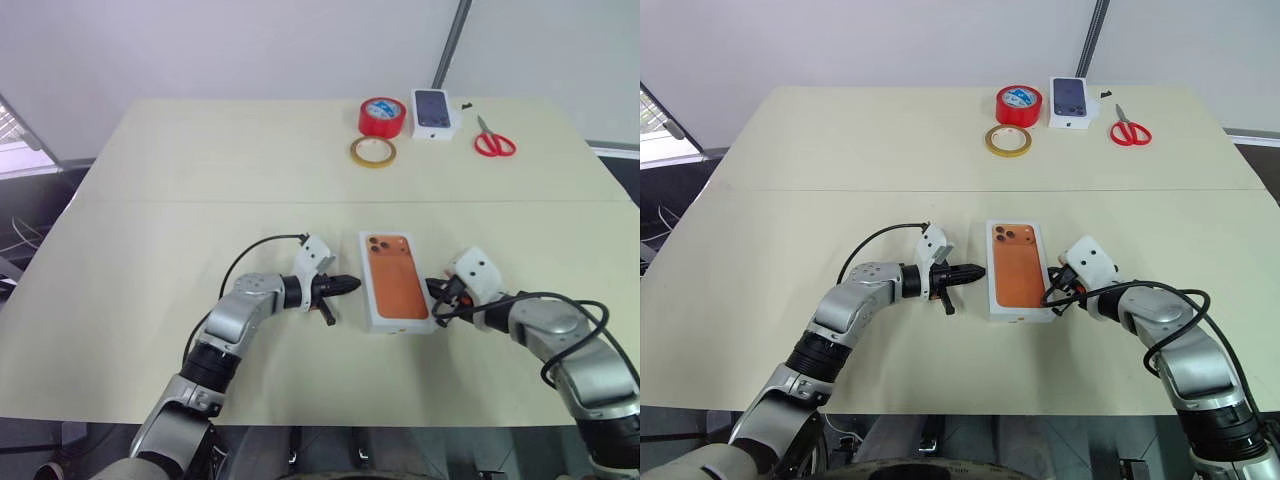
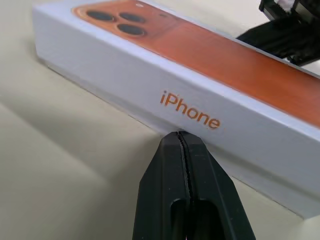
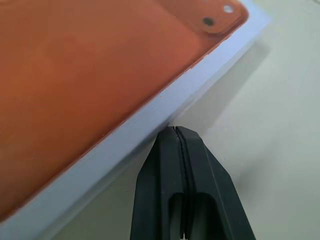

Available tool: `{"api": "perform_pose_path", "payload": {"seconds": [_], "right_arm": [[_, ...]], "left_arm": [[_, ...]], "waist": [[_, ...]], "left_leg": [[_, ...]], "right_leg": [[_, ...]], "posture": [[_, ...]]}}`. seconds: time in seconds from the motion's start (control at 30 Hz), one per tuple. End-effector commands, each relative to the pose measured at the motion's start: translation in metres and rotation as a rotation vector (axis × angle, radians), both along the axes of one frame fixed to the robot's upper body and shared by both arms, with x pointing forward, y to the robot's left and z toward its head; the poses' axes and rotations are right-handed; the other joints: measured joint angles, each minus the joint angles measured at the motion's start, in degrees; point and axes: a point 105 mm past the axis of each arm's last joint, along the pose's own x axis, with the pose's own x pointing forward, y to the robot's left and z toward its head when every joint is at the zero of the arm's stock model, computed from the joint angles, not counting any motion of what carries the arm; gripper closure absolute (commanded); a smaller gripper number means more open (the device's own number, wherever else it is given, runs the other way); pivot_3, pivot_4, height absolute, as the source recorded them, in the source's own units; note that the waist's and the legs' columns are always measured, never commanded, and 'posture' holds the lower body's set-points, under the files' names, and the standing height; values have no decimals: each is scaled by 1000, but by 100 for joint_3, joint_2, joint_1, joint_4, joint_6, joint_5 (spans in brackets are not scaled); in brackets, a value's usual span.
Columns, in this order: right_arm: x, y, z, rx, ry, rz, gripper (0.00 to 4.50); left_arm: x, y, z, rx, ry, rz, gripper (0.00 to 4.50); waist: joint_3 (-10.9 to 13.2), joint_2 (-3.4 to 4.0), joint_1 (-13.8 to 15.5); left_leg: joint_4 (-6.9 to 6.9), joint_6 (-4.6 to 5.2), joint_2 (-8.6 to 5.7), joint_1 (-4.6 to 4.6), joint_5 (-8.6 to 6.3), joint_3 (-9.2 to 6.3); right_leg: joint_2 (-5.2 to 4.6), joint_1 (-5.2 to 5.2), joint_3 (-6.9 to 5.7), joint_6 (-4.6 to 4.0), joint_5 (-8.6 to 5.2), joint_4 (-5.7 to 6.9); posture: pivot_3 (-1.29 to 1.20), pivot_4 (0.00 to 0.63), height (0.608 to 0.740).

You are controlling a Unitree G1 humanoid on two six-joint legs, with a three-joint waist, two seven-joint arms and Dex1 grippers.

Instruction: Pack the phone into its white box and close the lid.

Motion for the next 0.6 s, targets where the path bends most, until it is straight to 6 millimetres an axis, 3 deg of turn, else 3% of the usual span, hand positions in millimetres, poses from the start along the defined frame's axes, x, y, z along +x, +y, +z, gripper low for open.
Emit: {"api": "perform_pose_path", "payload": {"seconds": [0.03, 0.13, 0.2, 0.27, 0.6], "right_arm": [[13, -6, 30, 74, -108, -33, 4481], [16, -8, 45, 141, -132, -30, 4481], [16, -11, 45, 113, -132, -18, 4481], [18, -13, 45, 98, -142, -18, 4481], [9, -1, 36, 103, -114, 19, 4481]], "left_arm": [[9, -5, 32, -97, -55, 4, 4500], [17, -11, 60, -195, -82, 11, 4500], [23, -16, 83, -306, -79, 11, 4500], [28, -19, 93, -357, -34, 2, 4500], [20, -5, 66, -229, -36, -39, 4500]], "waist": [[0, 0, 12], [1, -1, 25], [1, -2, 35], [1, -2, 35], [0, 0, -23]], "left_leg": [[0, -1, 0, -1, 0, 0], [4, -1, 0, -4, 0, 0], [5, -1, 0, -4, 0, 0], [6, -1, -1, -5, 0, 0], [3, -7, 2, 5, 4, 2]], "right_leg": [[0, 0, 0, 0, 0, 0], [0, 0, 0, 0, 0, 0], [0, 0, -1, 0, 0, 0], [-1, 1, -1, 1, 0, -1], [6, 0, 2, 1, 1, 11]], "posture": [[0, 150, 740], [0, 150, 740], [0, 150, 740], [0, 150, 740], [0, 150, 740]]}}
